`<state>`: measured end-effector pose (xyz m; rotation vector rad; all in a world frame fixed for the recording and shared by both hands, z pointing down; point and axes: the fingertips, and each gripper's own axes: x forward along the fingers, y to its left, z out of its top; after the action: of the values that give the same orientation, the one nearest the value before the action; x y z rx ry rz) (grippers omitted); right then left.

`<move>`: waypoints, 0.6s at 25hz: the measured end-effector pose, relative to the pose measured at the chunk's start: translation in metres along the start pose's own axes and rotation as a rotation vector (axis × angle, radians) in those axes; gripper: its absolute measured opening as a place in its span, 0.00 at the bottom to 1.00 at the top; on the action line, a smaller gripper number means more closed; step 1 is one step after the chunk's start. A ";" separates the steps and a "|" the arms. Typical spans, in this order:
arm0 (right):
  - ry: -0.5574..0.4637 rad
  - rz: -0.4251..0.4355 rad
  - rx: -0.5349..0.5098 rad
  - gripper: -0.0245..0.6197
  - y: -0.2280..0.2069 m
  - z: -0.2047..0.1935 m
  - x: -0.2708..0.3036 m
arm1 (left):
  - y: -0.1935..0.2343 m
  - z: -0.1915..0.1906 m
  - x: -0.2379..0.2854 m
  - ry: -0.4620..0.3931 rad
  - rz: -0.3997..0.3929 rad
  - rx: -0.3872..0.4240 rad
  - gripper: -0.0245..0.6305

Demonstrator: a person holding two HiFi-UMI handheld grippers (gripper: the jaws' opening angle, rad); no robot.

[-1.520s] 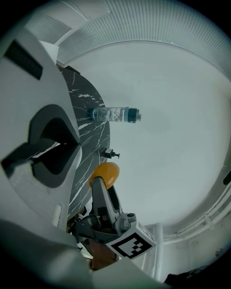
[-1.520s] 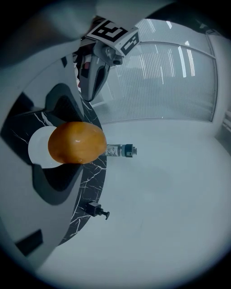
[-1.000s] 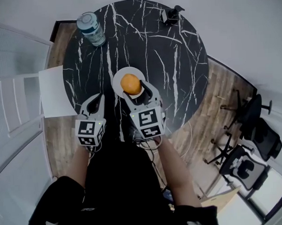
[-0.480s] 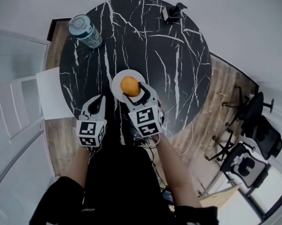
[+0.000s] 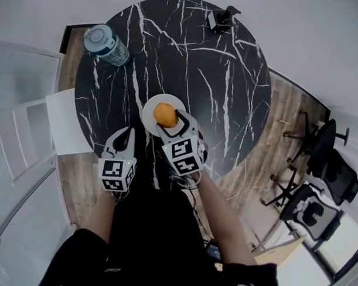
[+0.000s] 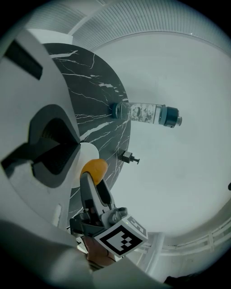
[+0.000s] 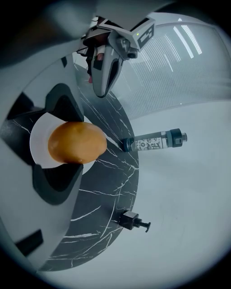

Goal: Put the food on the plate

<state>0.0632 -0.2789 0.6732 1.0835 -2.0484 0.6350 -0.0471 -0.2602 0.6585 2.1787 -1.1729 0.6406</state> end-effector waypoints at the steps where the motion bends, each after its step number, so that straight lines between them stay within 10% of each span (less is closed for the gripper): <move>1: 0.005 0.000 -0.001 0.48 0.000 -0.001 0.001 | 0.000 -0.002 0.000 0.004 0.001 -0.002 0.04; 15: 0.044 0.011 -0.011 0.48 0.005 -0.007 0.011 | 0.008 -0.009 -0.008 0.000 0.020 -0.029 0.04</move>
<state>0.0575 -0.2773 0.6859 1.0441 -2.0191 0.6464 -0.0593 -0.2529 0.6615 2.1453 -1.1986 0.6288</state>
